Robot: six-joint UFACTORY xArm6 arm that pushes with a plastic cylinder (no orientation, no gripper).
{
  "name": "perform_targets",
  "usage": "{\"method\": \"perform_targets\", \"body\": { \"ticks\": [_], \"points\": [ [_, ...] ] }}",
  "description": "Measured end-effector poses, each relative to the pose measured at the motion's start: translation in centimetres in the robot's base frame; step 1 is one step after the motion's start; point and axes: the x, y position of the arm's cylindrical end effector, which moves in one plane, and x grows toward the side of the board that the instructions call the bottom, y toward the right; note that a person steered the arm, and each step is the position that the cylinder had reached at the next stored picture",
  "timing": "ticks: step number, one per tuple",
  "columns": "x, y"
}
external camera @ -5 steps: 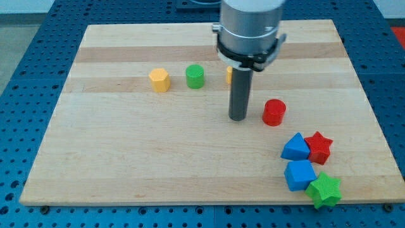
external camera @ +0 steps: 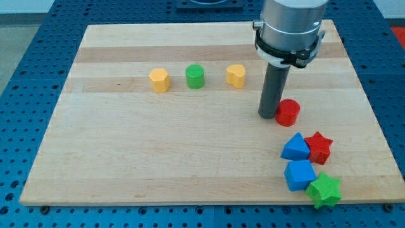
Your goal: Move the red circle slightly to the right
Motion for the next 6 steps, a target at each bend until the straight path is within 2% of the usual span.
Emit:
{"method": "perform_targets", "body": {
  "ticks": [2, 4, 6],
  "points": [
    [0.0, 0.6],
    [0.7, -1.2],
    [5.8, -4.1]
  ]
}}
